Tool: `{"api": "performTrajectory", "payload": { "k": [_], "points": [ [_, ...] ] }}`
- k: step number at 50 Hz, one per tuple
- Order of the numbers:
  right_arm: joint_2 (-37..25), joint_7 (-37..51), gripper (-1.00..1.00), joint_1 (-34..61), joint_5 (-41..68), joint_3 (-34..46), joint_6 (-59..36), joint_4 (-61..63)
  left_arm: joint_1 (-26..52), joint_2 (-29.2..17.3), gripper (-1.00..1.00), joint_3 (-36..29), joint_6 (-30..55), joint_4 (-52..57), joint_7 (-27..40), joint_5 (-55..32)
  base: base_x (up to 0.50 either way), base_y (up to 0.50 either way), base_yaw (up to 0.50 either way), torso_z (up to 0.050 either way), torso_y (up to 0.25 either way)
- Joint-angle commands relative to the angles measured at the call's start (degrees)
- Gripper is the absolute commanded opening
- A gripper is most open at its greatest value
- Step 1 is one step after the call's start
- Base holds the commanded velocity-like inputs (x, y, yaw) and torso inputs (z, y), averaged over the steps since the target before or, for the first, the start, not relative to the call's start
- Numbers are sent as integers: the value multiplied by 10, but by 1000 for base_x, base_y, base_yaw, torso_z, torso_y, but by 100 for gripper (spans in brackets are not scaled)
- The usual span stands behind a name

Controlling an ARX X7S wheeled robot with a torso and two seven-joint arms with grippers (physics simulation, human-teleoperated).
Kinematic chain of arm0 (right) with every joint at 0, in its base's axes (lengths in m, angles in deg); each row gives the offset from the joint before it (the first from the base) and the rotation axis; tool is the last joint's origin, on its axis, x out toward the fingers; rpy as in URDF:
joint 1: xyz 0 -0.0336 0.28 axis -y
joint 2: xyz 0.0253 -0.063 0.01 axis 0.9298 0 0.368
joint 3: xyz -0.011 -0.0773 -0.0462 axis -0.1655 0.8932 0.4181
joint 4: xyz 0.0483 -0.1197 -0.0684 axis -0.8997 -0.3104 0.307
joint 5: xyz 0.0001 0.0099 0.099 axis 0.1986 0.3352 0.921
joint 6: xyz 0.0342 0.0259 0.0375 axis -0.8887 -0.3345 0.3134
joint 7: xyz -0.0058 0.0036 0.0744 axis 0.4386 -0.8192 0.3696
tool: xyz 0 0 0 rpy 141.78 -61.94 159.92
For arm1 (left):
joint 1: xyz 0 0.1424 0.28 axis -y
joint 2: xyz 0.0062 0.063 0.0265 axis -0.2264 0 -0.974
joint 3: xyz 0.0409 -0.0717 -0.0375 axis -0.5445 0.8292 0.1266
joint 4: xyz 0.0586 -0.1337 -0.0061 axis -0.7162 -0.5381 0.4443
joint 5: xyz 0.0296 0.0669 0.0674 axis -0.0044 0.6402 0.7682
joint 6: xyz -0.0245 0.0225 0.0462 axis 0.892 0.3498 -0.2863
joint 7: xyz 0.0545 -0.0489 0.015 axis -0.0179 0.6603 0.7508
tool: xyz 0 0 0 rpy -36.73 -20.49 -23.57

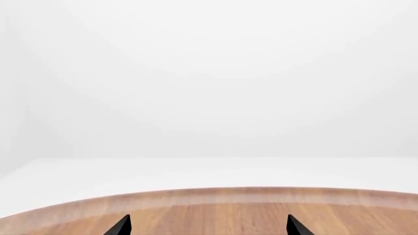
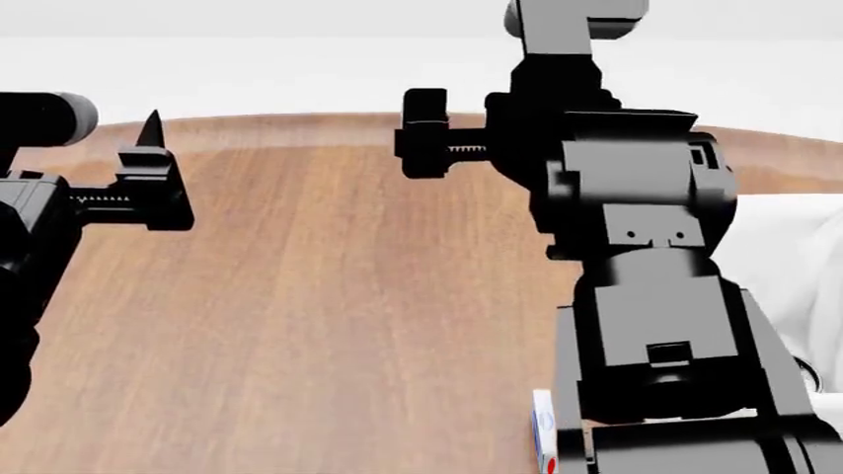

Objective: Pick up the alphabet soup and the cream cheese box, and put them in the basket.

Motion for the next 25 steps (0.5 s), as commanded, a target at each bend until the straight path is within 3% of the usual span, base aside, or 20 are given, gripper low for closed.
{"api": "performTrajectory", "payload": {
  "k": [1,7,25],
  "points": [
    [10,-17,100,-31,-12,-10,7,-10,-2,-1,100,-1,-1,2,2,-3,0,0,0,0,0],
    [12,-11,100,-59,-10,3,-12,-10,-3,-1,100,-2,1,5,4,-4,0,0,0,0,0],
    [13,43,100,-131,108,155,-38,-11,-6,-3,100,-10,-4,3,5,-4,0,0,0,0,0]
  ]
}}
